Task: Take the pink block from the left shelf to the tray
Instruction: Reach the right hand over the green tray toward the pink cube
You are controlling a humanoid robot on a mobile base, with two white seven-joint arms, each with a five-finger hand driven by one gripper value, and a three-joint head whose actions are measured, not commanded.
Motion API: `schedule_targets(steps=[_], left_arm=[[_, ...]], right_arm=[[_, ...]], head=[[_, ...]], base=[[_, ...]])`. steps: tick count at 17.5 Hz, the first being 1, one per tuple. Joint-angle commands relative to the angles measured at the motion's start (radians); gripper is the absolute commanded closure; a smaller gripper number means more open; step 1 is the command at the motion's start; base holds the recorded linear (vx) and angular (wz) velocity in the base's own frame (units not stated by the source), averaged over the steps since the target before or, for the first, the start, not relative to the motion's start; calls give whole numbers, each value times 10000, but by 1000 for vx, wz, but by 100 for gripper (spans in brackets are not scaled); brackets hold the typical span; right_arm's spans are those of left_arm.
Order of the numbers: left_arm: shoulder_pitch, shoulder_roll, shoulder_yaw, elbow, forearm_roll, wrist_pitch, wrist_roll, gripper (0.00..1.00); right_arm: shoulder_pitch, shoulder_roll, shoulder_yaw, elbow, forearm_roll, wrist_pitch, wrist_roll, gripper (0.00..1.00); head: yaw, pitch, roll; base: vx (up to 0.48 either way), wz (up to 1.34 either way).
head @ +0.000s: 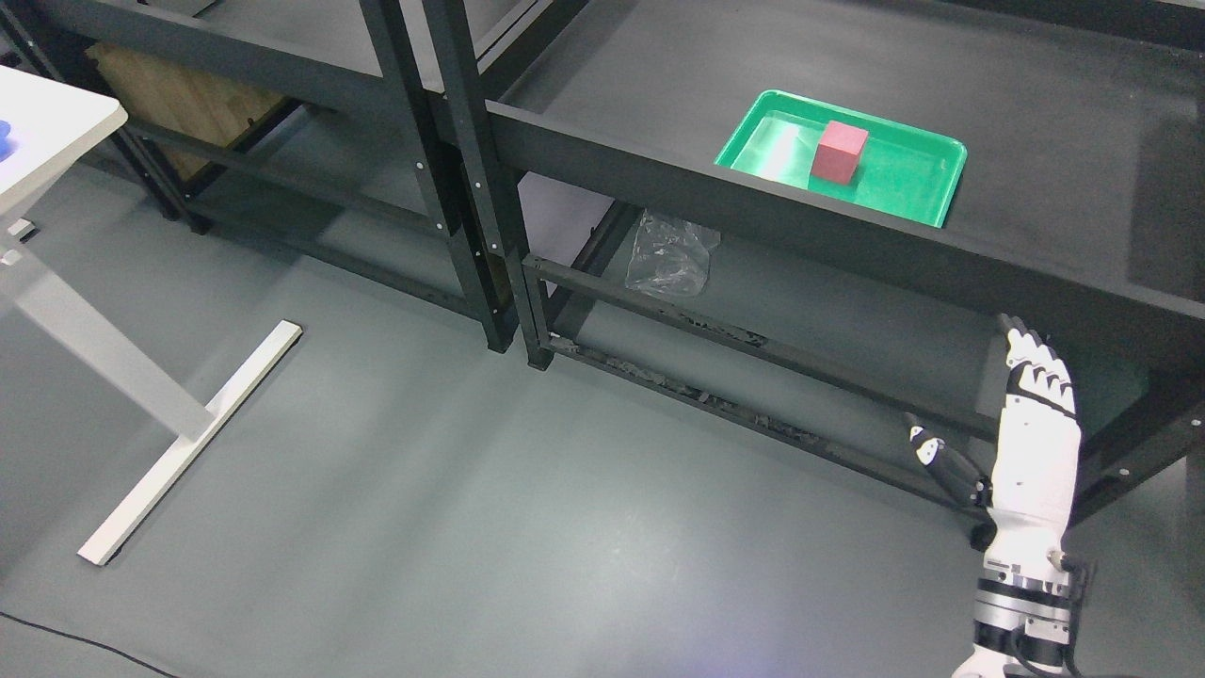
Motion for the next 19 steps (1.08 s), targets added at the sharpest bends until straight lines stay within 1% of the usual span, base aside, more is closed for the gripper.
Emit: schedule_targets(steps=[1, 5, 11, 13, 16, 19], left_arm=[[47, 175, 6, 0, -15, -19, 2, 0], [63, 175, 6, 0, -15, -19, 2, 0], [47, 175, 5, 0, -15, -19, 2, 0], [47, 175, 6, 0, -15, -19, 2, 0], [63, 175, 6, 0, -15, -19, 2, 0], [48, 175, -10, 0, -15, -19, 2, 0]], right_arm=[[-59, 15, 164, -6, 885, 33, 346, 1], [-29, 15, 149, -6, -18, 2, 455, 1], [-59, 15, 149, -6, -112, 2, 592, 1], [-44, 15, 149, -6, -143, 17, 1096, 1], [-59, 15, 149, -6, -143, 63, 1374, 1], [-59, 15, 149, -6, -143, 584, 2553, 1]], head=[[0, 0, 0], [0, 0, 0], [0, 0, 0], [0, 0, 0], [0, 0, 0], [0, 0, 0]], base=[[339, -16], [326, -4], [358, 31], [320, 39], [335, 42], [297, 23]])
